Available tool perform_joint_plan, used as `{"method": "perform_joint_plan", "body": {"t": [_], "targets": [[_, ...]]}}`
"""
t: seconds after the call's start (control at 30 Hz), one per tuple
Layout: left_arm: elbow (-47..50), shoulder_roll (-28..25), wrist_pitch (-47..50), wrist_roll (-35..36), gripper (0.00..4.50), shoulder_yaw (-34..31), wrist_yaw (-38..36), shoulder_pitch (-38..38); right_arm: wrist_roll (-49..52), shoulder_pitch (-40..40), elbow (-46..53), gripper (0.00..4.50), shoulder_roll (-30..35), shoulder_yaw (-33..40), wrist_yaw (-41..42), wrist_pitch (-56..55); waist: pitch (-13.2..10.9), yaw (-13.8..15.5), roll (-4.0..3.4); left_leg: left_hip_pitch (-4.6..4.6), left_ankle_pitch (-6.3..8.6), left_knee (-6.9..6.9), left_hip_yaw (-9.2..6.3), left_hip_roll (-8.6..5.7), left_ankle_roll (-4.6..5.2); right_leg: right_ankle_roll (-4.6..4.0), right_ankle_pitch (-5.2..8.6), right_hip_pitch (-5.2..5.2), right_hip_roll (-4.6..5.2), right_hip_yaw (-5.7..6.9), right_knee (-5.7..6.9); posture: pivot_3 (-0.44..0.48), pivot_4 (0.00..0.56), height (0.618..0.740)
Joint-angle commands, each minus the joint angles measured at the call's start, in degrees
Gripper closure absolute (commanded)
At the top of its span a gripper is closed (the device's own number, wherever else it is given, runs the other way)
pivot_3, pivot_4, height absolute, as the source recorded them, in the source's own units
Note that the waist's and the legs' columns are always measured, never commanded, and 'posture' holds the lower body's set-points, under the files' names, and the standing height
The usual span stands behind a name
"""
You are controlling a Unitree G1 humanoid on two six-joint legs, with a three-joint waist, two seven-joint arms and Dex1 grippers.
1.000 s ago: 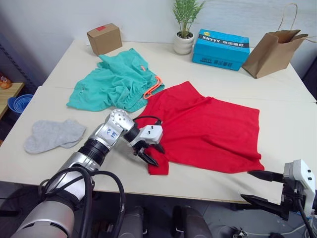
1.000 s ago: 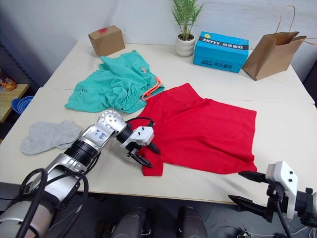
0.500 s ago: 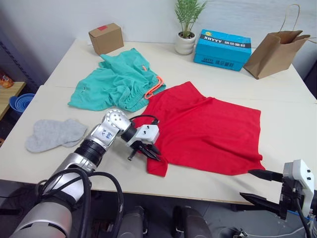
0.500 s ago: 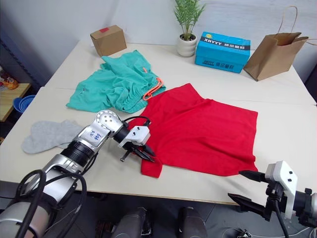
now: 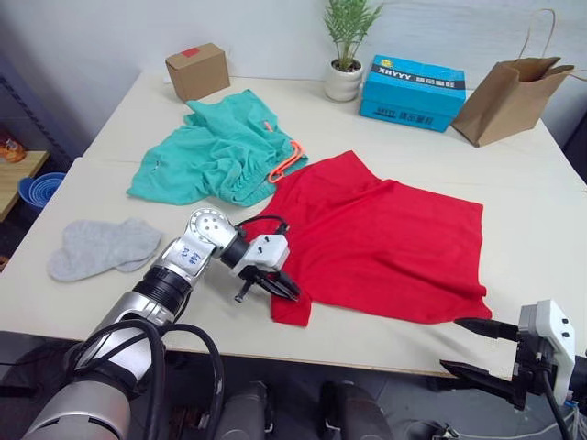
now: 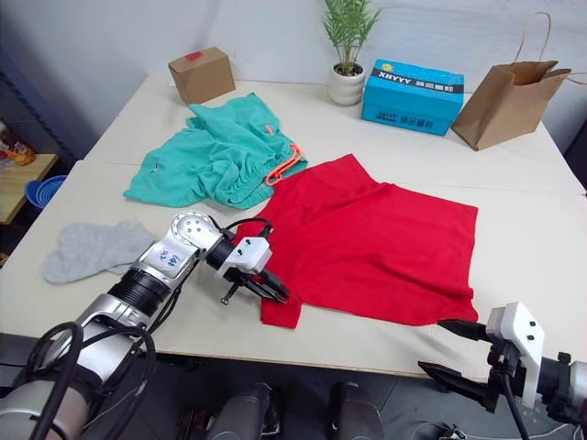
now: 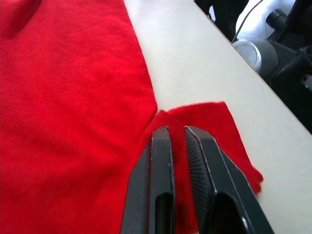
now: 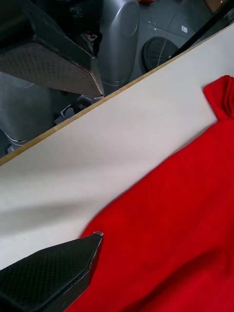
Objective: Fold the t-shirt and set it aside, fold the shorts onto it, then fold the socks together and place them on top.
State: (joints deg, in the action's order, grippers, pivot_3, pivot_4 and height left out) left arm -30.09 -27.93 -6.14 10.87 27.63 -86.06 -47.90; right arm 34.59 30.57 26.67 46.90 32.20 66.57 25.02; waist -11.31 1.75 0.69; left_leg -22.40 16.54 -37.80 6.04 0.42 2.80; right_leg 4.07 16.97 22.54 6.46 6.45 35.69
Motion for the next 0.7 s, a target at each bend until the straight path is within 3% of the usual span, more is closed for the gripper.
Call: {"method": "perform_joint_plan", "body": {"t": [0.03, 0.13, 0.23, 0.33, 0.7], "targets": [[0.48, 1.14, -1.27, 0.65, 3.99, -1.56, -4.70, -0.95, 0.40, 0.43, 0.44, 0.00, -0.49, 0.37, 0.01, -0.73, 0.00, -0.04, 0.00, -0.01, 0.01, -0.01, 0.00, 0.00, 0.01, 0.00, 0.00, 0.00, 0.00, 0.00, -0.02, 0.000, 0.150, 0.740], [0.95, 1.78, 0.61, 1.24, 3.99, -2.49, -4.18, -1.59, 0.35, 0.54, 0.41, 0.00, -0.53, 0.24, 0.07, -0.83, 0.00, -0.18, 0.00, -0.01, 0.02, -0.01, 0.00, 0.00, 0.00, 0.00, 0.00, 0.00, 0.00, 0.00, -0.02, 0.000, 0.150, 0.740], [0.12, 2.42, -1.78, -0.33, 3.41, -2.69, -2.81, -2.15, 0.36, 0.54, 0.50, 0.00, -0.62, 0.06, -0.07, -0.77, 0.00, -0.26, 0.00, -0.01, 0.02, -0.01, 0.00, 0.01, 0.00, 0.01, 0.00, 0.00, -0.01, 0.02, 0.00, 0.000, 0.150, 0.740], [-1.06, 2.32, -3.97, -1.97, 2.54, -2.07, -3.82, -2.32, 0.39, 0.44, 0.67, 0.00, -0.69, -0.17, -0.30, -0.68, 0.00, -0.29, 0.00, 0.01, 0.02, -0.01, 0.01, 0.00, 0.00, 0.01, 0.00, 0.00, -0.01, 0.01, 0.01, 0.000, 0.150, 0.740], [-5.73, 2.50, -5.44, -5.82, 2.54, -1.75, -3.91, -2.84, 0.53, 0.46, 0.97, 0.00, -0.91, -0.35, -0.77, -0.75, 0.00, -0.23, 0.00, -0.01, 0.02, -0.01, 0.01, 0.00, 0.01, 0.01, 0.00, 0.01, -0.01, 0.02, 0.00, 0.000, 0.150, 0.740]]}}
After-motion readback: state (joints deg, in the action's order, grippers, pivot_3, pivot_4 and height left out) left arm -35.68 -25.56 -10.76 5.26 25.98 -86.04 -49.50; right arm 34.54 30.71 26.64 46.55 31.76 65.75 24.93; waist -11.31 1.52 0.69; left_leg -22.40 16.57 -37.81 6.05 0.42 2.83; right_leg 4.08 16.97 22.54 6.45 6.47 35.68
